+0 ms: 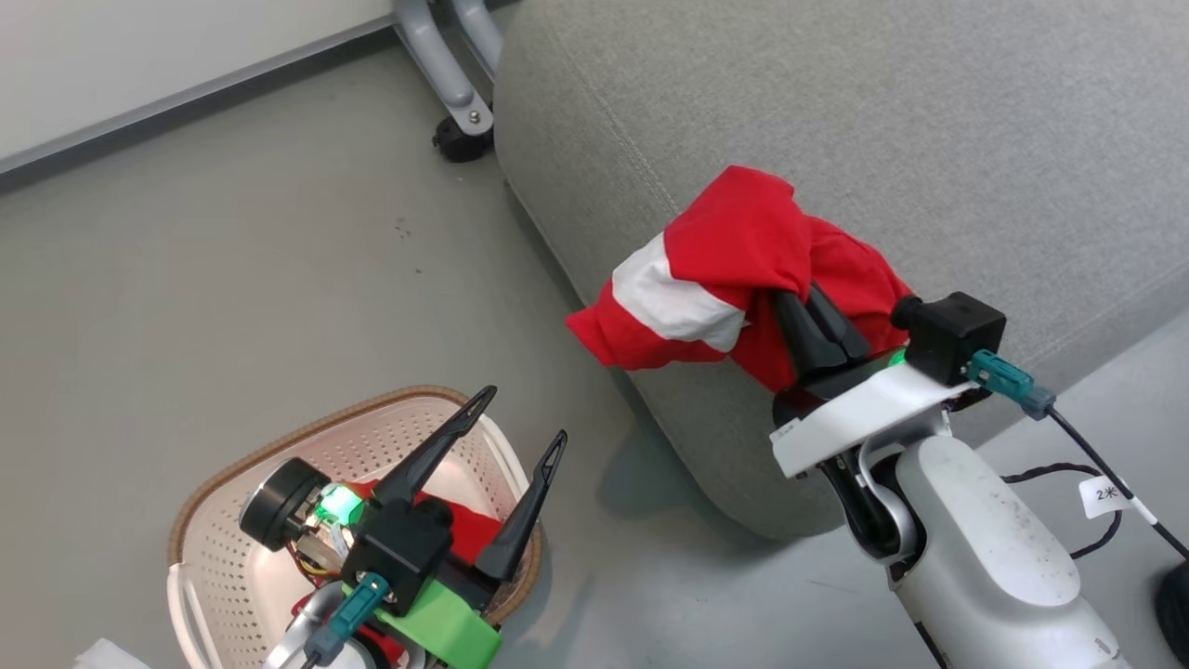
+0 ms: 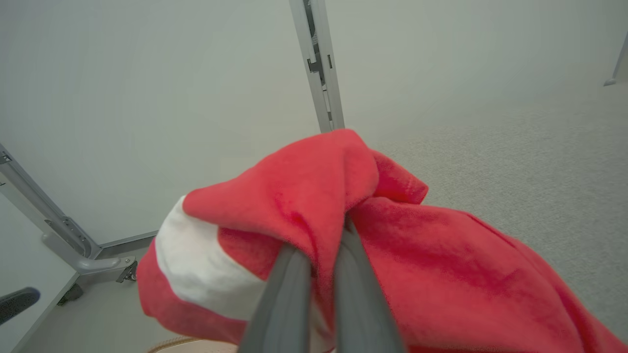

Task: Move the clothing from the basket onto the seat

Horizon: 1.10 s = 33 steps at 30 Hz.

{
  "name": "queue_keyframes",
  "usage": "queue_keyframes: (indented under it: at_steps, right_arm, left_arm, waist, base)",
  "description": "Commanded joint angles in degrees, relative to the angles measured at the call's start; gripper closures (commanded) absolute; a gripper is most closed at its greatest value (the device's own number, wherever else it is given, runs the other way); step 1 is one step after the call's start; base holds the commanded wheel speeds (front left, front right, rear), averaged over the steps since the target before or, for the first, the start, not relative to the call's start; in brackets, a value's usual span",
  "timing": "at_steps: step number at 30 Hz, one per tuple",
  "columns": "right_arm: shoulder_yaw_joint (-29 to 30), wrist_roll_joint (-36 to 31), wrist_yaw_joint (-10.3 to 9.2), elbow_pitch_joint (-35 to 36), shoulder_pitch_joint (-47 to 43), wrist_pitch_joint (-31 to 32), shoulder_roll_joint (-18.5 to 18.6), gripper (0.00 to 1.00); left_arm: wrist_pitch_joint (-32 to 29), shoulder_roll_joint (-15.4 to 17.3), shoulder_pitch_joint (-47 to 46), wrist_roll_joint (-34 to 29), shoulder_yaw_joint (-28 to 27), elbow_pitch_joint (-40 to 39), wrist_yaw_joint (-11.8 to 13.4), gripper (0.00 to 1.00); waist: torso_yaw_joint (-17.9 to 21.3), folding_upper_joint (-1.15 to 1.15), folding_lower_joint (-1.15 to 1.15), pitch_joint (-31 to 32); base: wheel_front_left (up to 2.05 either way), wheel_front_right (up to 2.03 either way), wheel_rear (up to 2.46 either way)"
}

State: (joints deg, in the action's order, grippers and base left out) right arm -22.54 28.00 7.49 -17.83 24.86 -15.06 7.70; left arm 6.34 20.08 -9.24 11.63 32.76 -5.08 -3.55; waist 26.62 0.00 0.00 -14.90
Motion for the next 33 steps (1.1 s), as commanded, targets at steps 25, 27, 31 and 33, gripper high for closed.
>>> queue_keyframes:
  at_steps: [25,27,31,33]
  right_arm:
    - [32.7,-5.8,0.0,-6.3,20.4,-0.2,6.9,1.0]
    - [34.2,-6.2,0.0,-8.4,22.2,-0.2,7.6,1.0]
    - [36.3,-7.3,0.0,-12.7,24.1,-0.2,8.4,0.0]
    - [37.3,-7.8,0.0,-14.1,24.2,-0.2,8.1,0.0]
  left_arm:
    - [-1.1,2.0,-16.7,-5.0,1.5,-6.2,-2.2,0.0]
    - [-0.6,1.7,-17.7,-5.2,1.6,-5.8,-2.3,0.0]
    - [0.5,1.4,-18.8,-5.3,1.9,-4.8,-2.3,0.0]
    - [1.1,1.3,-19.1,-5.3,2.0,-4.3,-2.1,0.0]
  waist:
    - [-9.5,0.0,0.0,-25.0]
    - [-10.6,0.0,0.0,-26.0]
    - [-12.0,0.0,0.0,-27.3]
    - [-12.3,0.0,0.0,-27.5]
  base:
    - [0.0,0.0,0.0]
    - [0.0,0.0,0.0]
    - [0.0,0.0,0.0]
    - [0.0,0.0,0.0]
